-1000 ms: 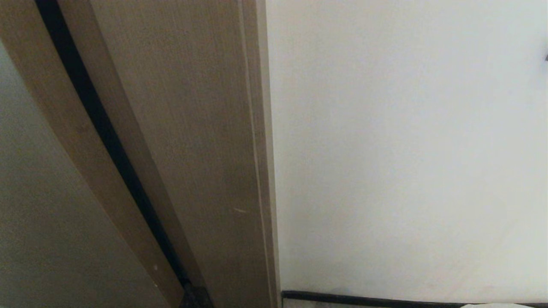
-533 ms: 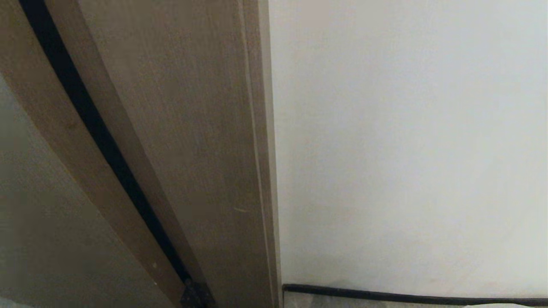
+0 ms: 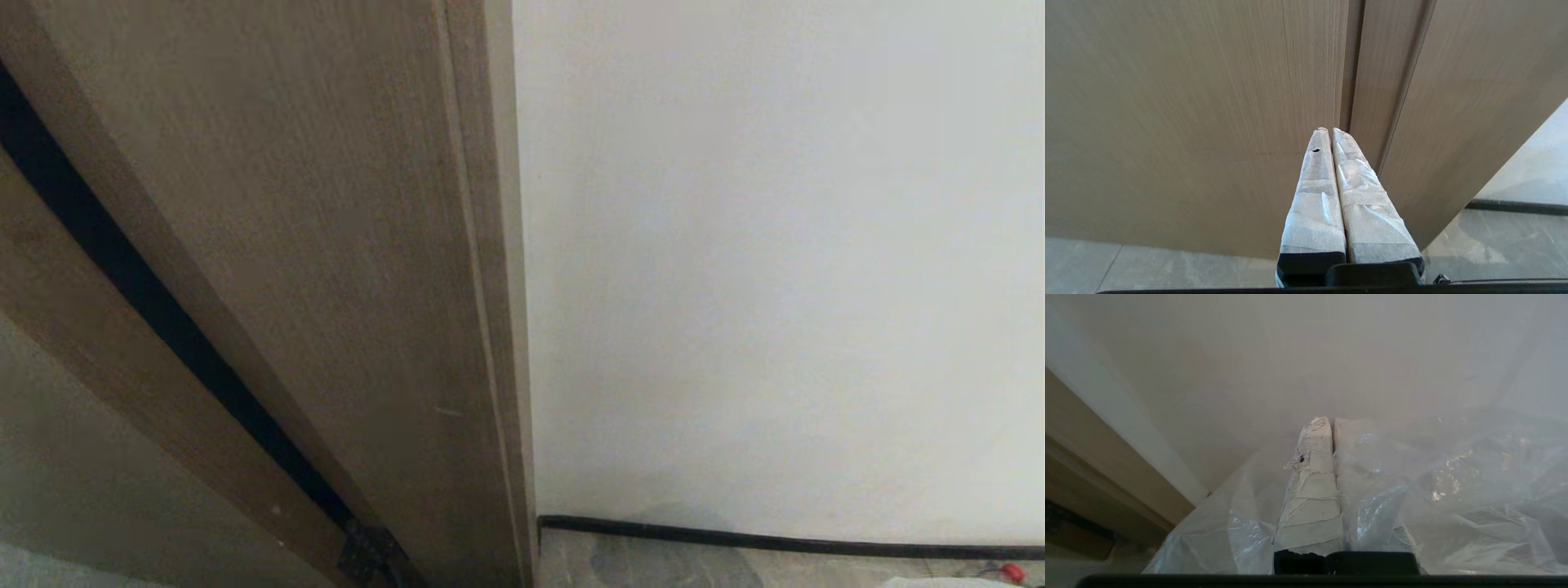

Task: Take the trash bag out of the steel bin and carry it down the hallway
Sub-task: Put the trash bag at the door

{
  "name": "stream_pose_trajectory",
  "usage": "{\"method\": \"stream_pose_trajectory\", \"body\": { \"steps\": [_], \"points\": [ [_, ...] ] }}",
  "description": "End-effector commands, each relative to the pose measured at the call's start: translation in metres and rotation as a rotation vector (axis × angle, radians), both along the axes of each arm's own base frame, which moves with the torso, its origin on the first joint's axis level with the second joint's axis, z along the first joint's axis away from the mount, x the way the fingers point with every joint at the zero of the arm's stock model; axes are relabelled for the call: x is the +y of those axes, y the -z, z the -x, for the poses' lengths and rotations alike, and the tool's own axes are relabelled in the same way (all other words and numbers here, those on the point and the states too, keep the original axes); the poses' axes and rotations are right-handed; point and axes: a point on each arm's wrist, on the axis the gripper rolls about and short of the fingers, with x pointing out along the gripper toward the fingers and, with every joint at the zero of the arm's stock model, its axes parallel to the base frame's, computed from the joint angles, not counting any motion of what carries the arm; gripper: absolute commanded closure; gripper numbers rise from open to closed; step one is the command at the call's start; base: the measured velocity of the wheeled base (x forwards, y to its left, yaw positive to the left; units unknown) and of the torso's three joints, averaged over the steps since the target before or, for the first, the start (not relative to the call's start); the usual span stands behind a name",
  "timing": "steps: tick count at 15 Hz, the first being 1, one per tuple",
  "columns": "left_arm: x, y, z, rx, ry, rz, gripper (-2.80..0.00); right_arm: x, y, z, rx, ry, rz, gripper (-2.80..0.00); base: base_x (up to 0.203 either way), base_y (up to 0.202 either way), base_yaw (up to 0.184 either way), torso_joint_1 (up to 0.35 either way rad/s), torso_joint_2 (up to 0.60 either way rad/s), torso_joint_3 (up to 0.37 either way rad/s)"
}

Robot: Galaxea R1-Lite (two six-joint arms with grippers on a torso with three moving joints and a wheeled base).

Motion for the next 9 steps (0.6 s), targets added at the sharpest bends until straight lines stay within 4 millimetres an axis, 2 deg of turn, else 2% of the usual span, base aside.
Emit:
{"method": "stream_pose_trajectory", "body": {
  "steps": [1, 9],
  "points": [
    [0.0000, 0.0008, -0.0003, 0.004, -0.001, 0.000, 0.00, 0.0000, 0.0003, -0.0002, 0.001, 0.000, 0.001, 0.00, 0.000, 0.000, 0.000, 0.007, 0.00, -0.202],
    [0.0000, 0.0005, -0.0003, 0.003, -0.001, 0.000, 0.00, 0.0000, 0.0003, -0.0002, 0.001, 0.000, 0.004, 0.00, 0.000, 0.000, 0.000, 0.002, 0.00, -0.195]
  ]
}}
